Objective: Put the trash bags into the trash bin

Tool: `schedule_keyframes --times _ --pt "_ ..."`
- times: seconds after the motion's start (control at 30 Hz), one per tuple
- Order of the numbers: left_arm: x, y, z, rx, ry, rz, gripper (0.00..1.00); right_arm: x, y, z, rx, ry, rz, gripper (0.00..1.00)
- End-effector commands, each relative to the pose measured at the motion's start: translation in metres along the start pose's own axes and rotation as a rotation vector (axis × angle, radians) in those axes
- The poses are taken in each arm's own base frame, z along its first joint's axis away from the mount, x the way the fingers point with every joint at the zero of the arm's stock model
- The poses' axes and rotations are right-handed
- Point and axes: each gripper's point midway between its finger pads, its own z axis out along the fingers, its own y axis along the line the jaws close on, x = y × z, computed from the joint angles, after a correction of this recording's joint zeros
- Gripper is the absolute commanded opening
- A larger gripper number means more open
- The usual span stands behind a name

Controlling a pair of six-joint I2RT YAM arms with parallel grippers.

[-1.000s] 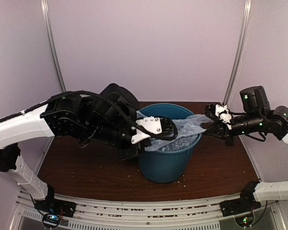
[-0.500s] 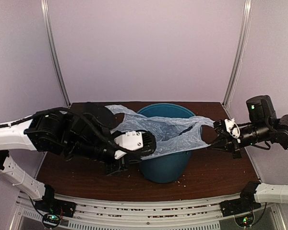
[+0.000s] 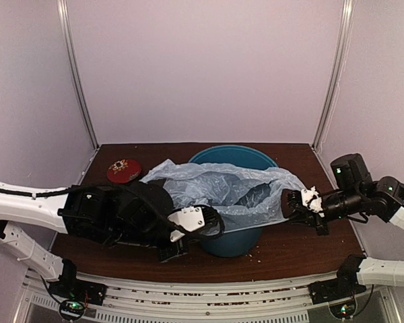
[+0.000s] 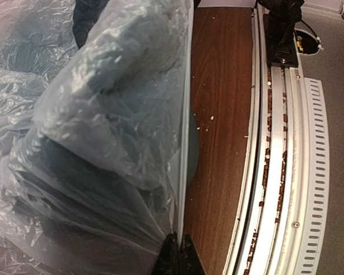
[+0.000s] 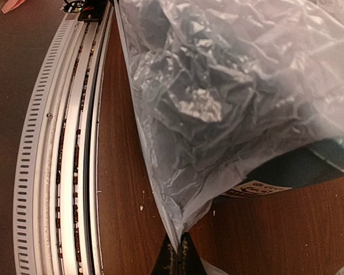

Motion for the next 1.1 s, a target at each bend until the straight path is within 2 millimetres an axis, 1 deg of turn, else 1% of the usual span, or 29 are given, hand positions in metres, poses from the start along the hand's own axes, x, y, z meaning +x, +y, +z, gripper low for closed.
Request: schedule_keyframes --times 0.0,0.1,0.2,0.23,0.3,0.33,0.4,0.47,0.5,0.57,0.63,0.7,0.77,0.83,0.9,1.0,1.03,1.07 --pt "0.017 0.010 0.005 -0.078 0.043 -0.003 0.00 0.014 -0.021 0.009 0.097 0.060 0.001 0.00" --pt "0.022 0.012 0.014 -0.097 0.063 -0.001 0.00 0.014 -0.026 0.012 0.116 0.058 0.018 0.00" --pt "0.027 0.012 0.021 -0.111 0.087 0.001 0.00 0.013 -0.028 0.012 0.130 0.049 0.027 0.00" --pt "0.026 0.010 0.022 -0.100 0.085 -0.001 0.00 0.011 -0.027 0.010 0.131 0.045 0.027 0.01" --pt "0.021 0.005 0.021 -0.065 0.066 -0.010 0.00 0.007 -0.025 0.004 0.128 0.033 0.024 0.08" --pt "0.017 0.002 0.019 -0.047 0.052 -0.014 0.04 0.005 -0.023 0.001 0.126 0.026 0.020 0.10" --pt "0.007 -0.004 0.011 -0.012 0.017 -0.016 0.17 -0.002 -0.019 -0.008 0.121 0.005 0.008 0.17" --pt "0.001 -0.014 0.002 0.034 -0.012 0.006 0.27 -0.009 -0.013 -0.016 0.110 -0.023 0.002 0.28" --pt "-0.001 -0.020 -0.003 0.071 -0.021 0.020 0.32 -0.013 -0.011 -0.021 0.106 -0.039 -0.001 0.32" --pt "-0.002 -0.027 -0.013 0.125 -0.026 0.033 0.42 -0.020 -0.005 -0.027 0.084 -0.064 -0.007 0.37" --pt "-0.006 -0.028 -0.025 0.147 -0.040 0.044 0.48 -0.027 0.001 -0.033 0.048 -0.083 -0.017 0.41" --pt "-0.018 -0.027 -0.042 0.170 -0.074 0.043 0.52 -0.033 0.009 -0.039 -0.002 -0.086 -0.027 0.43" --pt "-0.035 -0.031 -0.060 0.221 -0.114 0.038 0.54 -0.038 0.014 -0.046 -0.041 -0.076 -0.032 0.43" --pt "-0.054 -0.035 -0.078 0.275 -0.159 0.032 0.54 -0.050 0.013 -0.056 -0.048 -0.087 -0.044 0.43" --pt "-0.072 -0.037 -0.094 0.311 -0.210 0.032 0.55 -0.062 0.010 -0.063 -0.046 -0.108 -0.054 0.43" --pt "-0.094 -0.039 -0.111 0.344 -0.274 0.048 0.56 -0.082 0.000 -0.070 -0.032 -0.151 -0.048 0.41" --pt "-0.102 -0.034 -0.115 0.323 -0.293 0.050 0.55 -0.089 -0.004 -0.071 -0.031 -0.162 -0.043 0.41" --pt "-0.112 -0.024 -0.120 0.277 -0.314 0.045 0.55 -0.096 -0.009 -0.072 -0.028 -0.169 -0.037 0.40"
